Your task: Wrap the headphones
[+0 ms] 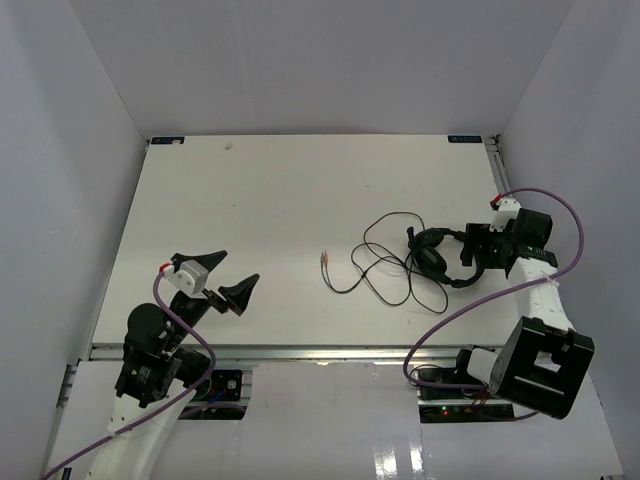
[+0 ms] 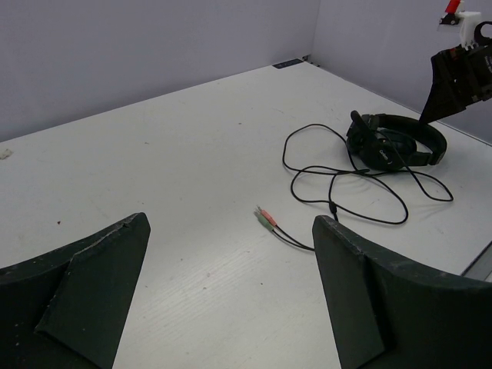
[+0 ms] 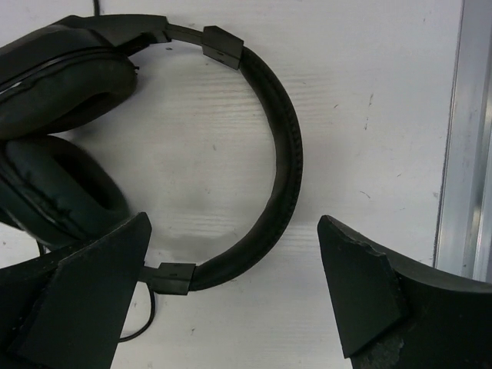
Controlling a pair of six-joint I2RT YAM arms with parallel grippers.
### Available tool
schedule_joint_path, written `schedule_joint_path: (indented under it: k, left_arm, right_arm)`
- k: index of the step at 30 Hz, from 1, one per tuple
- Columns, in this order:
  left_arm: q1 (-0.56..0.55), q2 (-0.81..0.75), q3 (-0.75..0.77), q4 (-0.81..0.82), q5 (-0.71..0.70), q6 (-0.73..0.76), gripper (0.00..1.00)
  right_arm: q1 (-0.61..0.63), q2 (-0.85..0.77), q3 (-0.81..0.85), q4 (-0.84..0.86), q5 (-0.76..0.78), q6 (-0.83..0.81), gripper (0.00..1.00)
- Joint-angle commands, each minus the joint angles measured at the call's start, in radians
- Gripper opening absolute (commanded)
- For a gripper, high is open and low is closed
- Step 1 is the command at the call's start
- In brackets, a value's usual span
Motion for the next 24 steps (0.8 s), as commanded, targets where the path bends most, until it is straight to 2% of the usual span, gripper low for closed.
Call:
schedule_joint_path:
  k: [1,6,10,14,18,24]
  left_arm:
    - [-0.004,-0.020,-0.008,0.018,-0.007,0.003,0.98]
    - [-0.004,-0.037,-0.009,0.023,-0.003,0.003,0.98]
    - [-0.004,-0.053,-0.011,0.027,-0.004,0.003,0.98]
    - [-0.004,-0.059,-0.012,0.030,0.004,0.003,0.98]
    - [-0.004,-0.070,-0.013,0.031,0.005,0.005,0.98]
    - [-0.004,-0.075,-0.014,0.034,0.003,0.004,0.98]
  right_arm:
    - [-0.013,0.095,0.059,-0.004,0.033,0.056,1.00]
    - [-0.049,0.215,0.077,-0.001,0.021,0.059,0.82]
    - [-0.069,0.299,0.090,0.023,0.032,0.044,0.75]
    - [-0.070,0.360,0.121,0.047,0.014,0.004,0.63]
    - [-0.069,0.404,0.142,0.083,-0.018,-0.036,0.62]
    - [-0.061,0.490,0.171,0.050,-0.060,-0.095,0.60]
